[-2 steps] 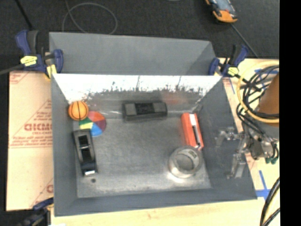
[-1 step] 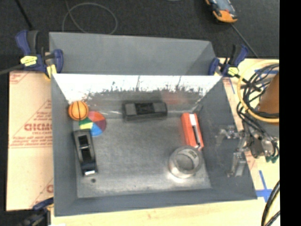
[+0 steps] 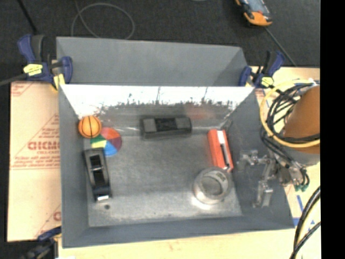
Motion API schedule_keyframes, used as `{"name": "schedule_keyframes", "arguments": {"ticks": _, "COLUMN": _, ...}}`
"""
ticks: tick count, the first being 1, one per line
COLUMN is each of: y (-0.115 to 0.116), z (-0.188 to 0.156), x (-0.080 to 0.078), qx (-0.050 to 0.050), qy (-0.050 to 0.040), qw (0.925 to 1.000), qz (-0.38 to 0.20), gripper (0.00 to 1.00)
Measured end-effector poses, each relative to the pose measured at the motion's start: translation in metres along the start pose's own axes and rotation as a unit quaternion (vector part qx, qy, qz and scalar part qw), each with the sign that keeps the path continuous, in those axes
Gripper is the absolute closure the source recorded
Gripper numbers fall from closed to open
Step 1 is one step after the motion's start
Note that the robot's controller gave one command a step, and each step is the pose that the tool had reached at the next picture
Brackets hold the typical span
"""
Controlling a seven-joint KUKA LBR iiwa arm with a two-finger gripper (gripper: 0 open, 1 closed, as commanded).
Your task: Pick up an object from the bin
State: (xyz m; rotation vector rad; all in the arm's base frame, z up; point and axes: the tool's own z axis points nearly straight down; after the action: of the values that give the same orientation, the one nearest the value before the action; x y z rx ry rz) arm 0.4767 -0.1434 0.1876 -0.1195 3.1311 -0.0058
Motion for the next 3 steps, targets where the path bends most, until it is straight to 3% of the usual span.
{"name": "schedule_keyframes", "arguments": {"ticks": 1, "y": 0.009, "z": 0.049, "x": 0.0, "qx": -0.001, "qy": 0.0017, "qw": 0.994, "qz": -0.11, "gripper": 0.0}}
{"name": "schedule_keyframes", "arguments": {"ticks": 2, "y": 0.016, "z": 0.076, "x": -0.017, "qx": -0.002, "qy": 0.0016, "qw": 0.9683, "qz": -0.25, "gripper": 0.0}}
{"name": "schedule_keyframes", "arguments": {"ticks": 3, "y": 0.019, "z": 0.113, "x": -0.024, "qx": -0.002, "qy": 0.0007, "qw": 0.9651, "qz": -0.262, "gripper": 0.0}}
